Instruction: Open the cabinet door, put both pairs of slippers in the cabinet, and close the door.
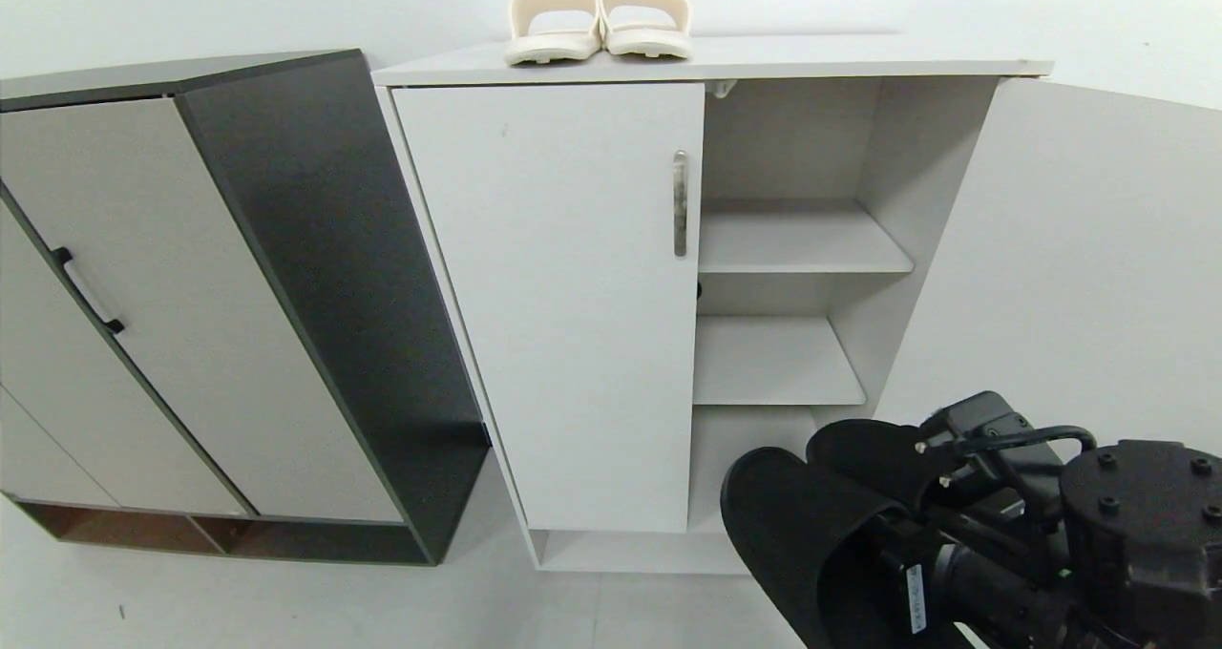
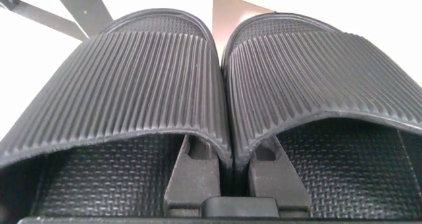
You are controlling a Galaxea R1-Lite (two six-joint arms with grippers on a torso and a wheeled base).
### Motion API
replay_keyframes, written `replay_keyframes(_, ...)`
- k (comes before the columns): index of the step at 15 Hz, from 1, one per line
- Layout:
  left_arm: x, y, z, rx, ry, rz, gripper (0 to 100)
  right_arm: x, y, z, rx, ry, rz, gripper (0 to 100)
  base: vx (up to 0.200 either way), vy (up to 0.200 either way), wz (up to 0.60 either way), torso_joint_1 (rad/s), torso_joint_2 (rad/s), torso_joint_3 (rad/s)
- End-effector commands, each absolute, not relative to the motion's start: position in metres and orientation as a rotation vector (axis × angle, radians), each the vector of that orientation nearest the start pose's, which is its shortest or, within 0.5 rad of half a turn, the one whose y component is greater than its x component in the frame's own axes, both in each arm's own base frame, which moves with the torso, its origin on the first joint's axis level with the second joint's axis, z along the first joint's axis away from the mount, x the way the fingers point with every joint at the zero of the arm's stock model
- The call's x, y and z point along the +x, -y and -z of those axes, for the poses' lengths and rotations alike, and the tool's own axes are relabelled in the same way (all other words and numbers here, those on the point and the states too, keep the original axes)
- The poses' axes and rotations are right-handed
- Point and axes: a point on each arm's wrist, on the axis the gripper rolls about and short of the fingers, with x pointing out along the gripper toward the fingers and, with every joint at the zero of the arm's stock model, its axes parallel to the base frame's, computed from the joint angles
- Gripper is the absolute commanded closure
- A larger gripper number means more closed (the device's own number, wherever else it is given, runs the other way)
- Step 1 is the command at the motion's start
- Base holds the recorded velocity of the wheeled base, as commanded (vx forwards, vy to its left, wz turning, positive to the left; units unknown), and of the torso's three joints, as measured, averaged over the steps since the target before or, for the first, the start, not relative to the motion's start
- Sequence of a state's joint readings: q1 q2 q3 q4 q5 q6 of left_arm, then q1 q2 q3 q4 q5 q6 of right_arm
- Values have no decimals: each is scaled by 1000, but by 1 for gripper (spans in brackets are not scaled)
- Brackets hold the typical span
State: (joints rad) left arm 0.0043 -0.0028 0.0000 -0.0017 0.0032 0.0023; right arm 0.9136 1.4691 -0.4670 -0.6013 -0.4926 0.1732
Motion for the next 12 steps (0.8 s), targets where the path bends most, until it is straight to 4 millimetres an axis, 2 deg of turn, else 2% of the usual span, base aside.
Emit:
replay_keyframes(1,-23,0,-76,3,2,-8,100,143,-169,-151,-96,-348,-386,100,0,-200,0,2,2,-2)
replay_keyframes(3,-23,0,-76,3,2,-8,100,145,-172,-147,-107,-361,-384,100,0,-200,0,2,5,2)
replay_keyframes(5,-23,0,-76,5,2,-6,100,145,-185,-134,-135,-393,-406,100,0,-200,0,2,2,2)
replay_keyframes(8,-23,0,-76,5,2,-6,100,157,-209,-114,-104,-363,-381,100,0,-200,0,-1,2,4)
replay_keyframes(11,-23,0,-76,3,2,-6,100,183,-244,-83,-44,-317,-282,100,0,0,0,0,0,0)
replay_keyframes(12,-23,0,-76,5,2,-6,100,190,-251,-79,-30,-310,-252,100,0,0,0,0,0,0)
